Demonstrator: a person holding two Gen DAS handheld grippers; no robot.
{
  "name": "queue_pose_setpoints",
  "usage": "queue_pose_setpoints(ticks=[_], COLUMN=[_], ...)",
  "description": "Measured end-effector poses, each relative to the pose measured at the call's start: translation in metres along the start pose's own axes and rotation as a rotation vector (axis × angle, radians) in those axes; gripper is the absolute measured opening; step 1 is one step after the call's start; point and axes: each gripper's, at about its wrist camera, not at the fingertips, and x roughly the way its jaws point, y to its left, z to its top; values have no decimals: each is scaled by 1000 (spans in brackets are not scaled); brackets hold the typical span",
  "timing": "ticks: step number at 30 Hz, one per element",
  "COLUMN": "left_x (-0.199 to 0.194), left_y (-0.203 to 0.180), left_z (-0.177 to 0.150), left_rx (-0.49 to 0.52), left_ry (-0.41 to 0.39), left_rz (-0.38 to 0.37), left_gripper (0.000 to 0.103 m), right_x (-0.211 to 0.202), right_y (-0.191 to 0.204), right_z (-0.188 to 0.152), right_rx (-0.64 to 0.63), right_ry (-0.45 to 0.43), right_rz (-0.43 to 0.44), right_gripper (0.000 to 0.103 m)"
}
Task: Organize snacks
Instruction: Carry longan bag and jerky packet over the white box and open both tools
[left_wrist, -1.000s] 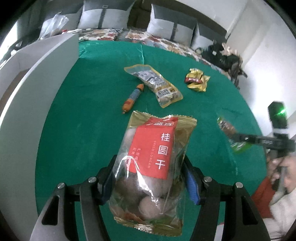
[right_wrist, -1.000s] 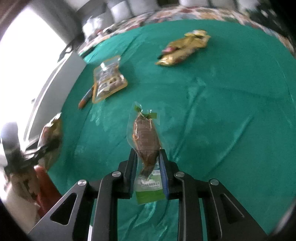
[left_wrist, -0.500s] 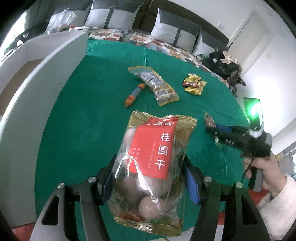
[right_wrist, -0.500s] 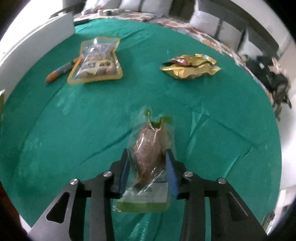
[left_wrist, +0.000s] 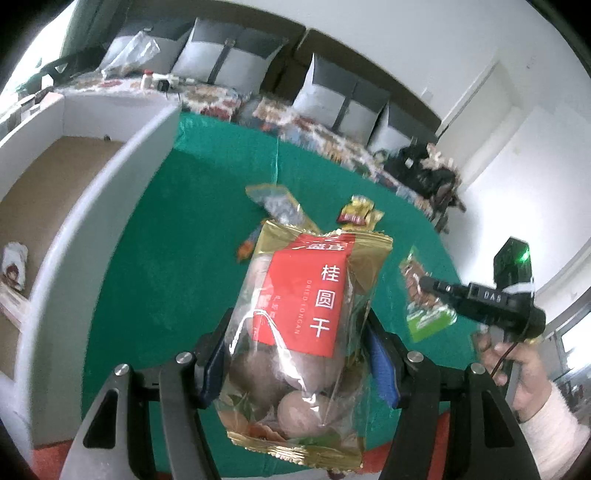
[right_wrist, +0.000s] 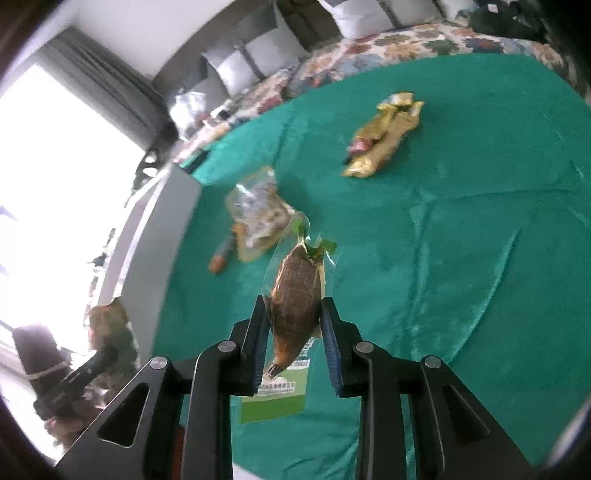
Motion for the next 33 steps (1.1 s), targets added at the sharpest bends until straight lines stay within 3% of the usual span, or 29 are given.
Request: queue_pose_setpoints(ticks=[7,16,22,28,31,32,33], left_x=[-61,-123,-139,-136,-130,-131,-130], left_y=[36,135,202,249,266,270,272], left_z=[32,59,55,45,38,34,32], left_rx=[-54,-126,-198,-232,-262,-275,-286], left_ry=[-113,-205,-195,-168,-150,-153,-154], left_rz=[10,175,272,403,456,462,470], left_gripper=[63,64,64,66,83,86,89], right_x=[5,50,97,154,174,178,179], right_y=[69,211,309,383,395,396,395], right_z=[6,21,15,4,-1,-3,-3], right_rx=[-34,-157,-280,-389,-421,-426,-425], right_ry=[10,73,142,160,155,157,157], right_rz=[148,343,390,356,301,274,266], right_gripper=[29,29,29,29,37,53,61])
